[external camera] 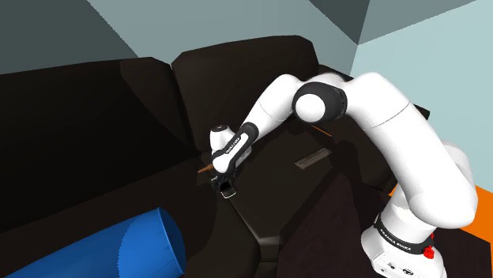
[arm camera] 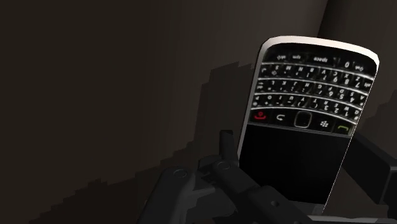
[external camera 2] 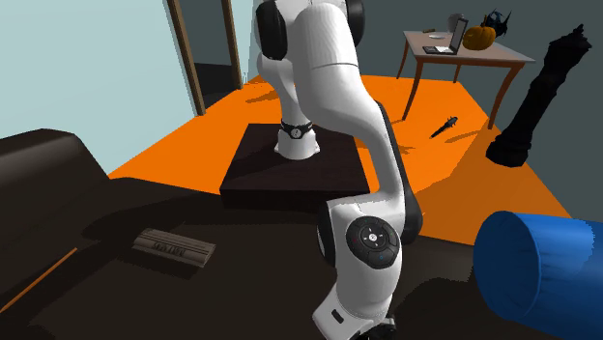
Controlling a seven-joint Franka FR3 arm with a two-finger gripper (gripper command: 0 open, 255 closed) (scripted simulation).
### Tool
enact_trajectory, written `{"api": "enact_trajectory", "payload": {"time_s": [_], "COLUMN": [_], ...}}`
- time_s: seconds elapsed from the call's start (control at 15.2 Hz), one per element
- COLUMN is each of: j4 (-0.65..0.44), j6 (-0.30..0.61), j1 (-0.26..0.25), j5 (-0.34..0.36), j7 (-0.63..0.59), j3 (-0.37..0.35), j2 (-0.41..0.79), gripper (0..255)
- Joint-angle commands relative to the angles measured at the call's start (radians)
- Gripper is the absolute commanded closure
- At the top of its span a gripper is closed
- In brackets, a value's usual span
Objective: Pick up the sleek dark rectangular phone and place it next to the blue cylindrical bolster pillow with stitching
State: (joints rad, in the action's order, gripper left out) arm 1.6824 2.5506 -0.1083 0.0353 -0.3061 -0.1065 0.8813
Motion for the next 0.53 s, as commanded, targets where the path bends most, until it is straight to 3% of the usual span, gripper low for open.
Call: {"api": "enact_trajectory", "payload": {"time_s": [0.0,0.46], "j4": [0.007,0.041], "j6": [-0.005,-0.052], "j1": [0.000,0.006], "j5": [-0.001,-0.005], "j7": [0.000,-0.001], "j3": [-0.001,-0.007], "j2": [-0.011,-0.092], "gripper": [255,255]}}
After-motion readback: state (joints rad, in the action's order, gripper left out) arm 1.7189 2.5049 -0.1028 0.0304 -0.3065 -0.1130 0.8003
